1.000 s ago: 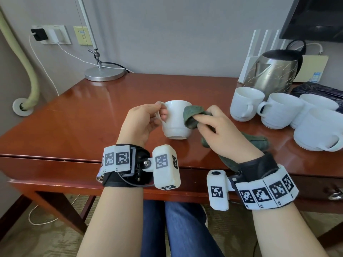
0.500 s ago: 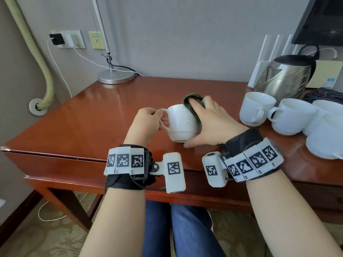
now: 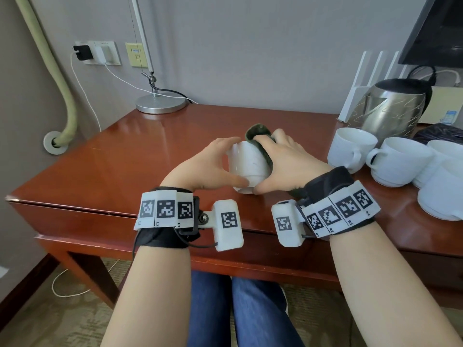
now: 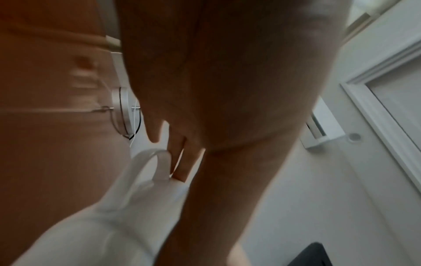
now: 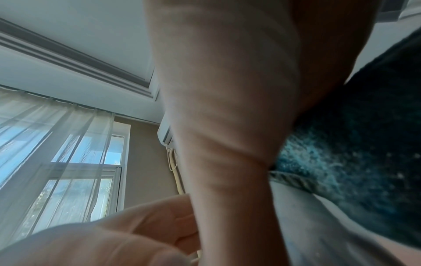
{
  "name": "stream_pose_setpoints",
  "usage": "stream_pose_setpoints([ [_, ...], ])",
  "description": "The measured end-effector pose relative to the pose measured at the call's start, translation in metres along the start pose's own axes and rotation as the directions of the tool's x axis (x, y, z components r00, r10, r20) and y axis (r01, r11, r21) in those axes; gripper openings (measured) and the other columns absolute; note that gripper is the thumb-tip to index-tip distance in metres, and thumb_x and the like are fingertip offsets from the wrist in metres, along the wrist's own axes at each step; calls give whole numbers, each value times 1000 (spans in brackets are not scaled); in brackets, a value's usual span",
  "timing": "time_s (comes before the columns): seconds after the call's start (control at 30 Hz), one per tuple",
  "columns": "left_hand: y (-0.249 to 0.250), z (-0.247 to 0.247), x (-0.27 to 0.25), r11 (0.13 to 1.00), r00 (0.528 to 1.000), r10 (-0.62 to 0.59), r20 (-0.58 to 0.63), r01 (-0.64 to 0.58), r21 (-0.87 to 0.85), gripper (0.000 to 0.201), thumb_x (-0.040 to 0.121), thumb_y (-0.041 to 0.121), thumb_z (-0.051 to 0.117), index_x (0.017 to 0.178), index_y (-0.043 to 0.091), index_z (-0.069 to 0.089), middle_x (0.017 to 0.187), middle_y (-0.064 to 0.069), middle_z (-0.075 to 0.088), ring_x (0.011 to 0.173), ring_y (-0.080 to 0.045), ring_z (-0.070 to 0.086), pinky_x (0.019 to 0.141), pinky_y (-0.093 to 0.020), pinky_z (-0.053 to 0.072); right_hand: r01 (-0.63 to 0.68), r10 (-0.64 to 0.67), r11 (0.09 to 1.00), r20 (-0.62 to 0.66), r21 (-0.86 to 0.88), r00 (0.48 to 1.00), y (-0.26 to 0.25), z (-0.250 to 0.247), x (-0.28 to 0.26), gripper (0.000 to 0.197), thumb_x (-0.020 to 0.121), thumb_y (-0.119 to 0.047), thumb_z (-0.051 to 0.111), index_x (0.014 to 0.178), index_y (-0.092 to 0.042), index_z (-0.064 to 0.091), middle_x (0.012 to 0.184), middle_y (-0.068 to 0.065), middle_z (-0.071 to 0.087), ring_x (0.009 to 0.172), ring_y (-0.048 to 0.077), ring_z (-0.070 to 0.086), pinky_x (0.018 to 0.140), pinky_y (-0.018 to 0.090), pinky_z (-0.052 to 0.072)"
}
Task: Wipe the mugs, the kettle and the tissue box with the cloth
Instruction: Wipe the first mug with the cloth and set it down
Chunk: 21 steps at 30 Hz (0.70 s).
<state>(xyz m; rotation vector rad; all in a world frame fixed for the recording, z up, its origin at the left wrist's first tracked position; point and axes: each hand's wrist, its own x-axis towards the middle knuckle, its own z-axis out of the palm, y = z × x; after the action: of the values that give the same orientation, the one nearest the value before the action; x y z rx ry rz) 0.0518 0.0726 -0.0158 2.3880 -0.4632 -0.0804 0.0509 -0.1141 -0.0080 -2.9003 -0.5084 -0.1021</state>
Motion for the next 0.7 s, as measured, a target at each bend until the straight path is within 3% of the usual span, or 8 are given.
stream_pose_setpoints([
  [0.07, 2, 1, 2, 997, 999, -5, 37, 2, 80, 106, 72, 31, 86, 154, 24, 20, 149, 6, 25, 134, -15, 36, 108, -35, 37, -8, 8, 1000, 3, 12, 1000, -1, 0, 1, 105, 57, -53, 82, 142, -29, 25, 114, -3, 25, 114, 22, 33, 87, 33, 32],
  [0.17, 8, 6, 4, 990, 999, -21, 39, 15, 138, 113, 68, 32, 88, 154, 24, 16, 148, 3, 21, 135, -19, 32, 102, -35, 40, -13, 13, 1000, -2, 14, 1000, -1, 0, 1, 107, 55, -53, 83, 142, -29, 26, 113, -4, 25, 113, 22, 33, 87, 33, 33],
  [0.4, 7, 17, 10, 979, 998, 33, -52, -22, 202, 103, 67, 22, 89, 147, 10, 25, 138, -6, 27, 129, -25, 36, 90, -26, 31, -6, 6, 1000, 7, 26, 1000, 4, 3, 0, 111, 59, -52, 82, 147, -31, 18, 117, -4, 24, 116, 23, 30, 91, 33, 31],
  [0.47, 5, 18, 10, 983, 997, 59, -52, -49, 175, 101, 67, 18, 88, 146, 7, 27, 136, -6, 28, 127, -23, 38, 92, -24, 33, -17, 17, 993, 5, 113, 1000, 8, -1, -3, 99, 64, -51, 80, 145, -34, 26, 119, -4, 27, 118, 23, 32, 96, 35, 33],
  [0.53, 2, 20, 10, 991, 997, 62, -54, -55, 123, 101, 67, 17, 88, 146, 6, 27, 133, -4, 29, 123, -20, 40, 92, -22, 35, -4, 58, 944, -155, 330, 986, 13, -1, -7, 69, 72, -48, 77, 133, -30, 48, 117, -5, 37, 115, 16, 41, 97, 28, 36],
  [0.6, -2, 21, 10, 996, 997, 52, -64, -47, 76, 100, 67, 19, 88, 146, 8, 28, 127, 1, 30, 118, -17, 42, 92, -24, 37, 87, 148, 866, -419, 493, 896, 13, 2, -10, 30, 79, -42, 74, 103, -27, 66, 102, -5, 50, 96, 5, 52, 84, 12, 37],
  [0.63, -3, 23, 9, 997, 996, 53, -68, -49, 61, 100, 67, 20, 88, 147, 9, 28, 126, 2, 30, 117, -17, 42, 93, -25, 39, 130, 199, 835, -513, 535, 835, 13, 4, -12, 18, 80, -39, 74, 89, -24, 68, 93, -5, 55, 86, 2, 53, 77, 10, 38],
  [0.7, -3, 26, 9, 997, 996, 63, -66, -60, 47, 101, 68, 19, 87, 147, 9, 26, 125, 3, 29, 118, -18, 41, 94, -29, 41, 182, 298, 770, -597, 611, 745, 13, 8, -17, 22, 82, -34, 74, 73, -14, 67, 77, -4, 58, 72, 3, 52, 69, 16, 40],
])
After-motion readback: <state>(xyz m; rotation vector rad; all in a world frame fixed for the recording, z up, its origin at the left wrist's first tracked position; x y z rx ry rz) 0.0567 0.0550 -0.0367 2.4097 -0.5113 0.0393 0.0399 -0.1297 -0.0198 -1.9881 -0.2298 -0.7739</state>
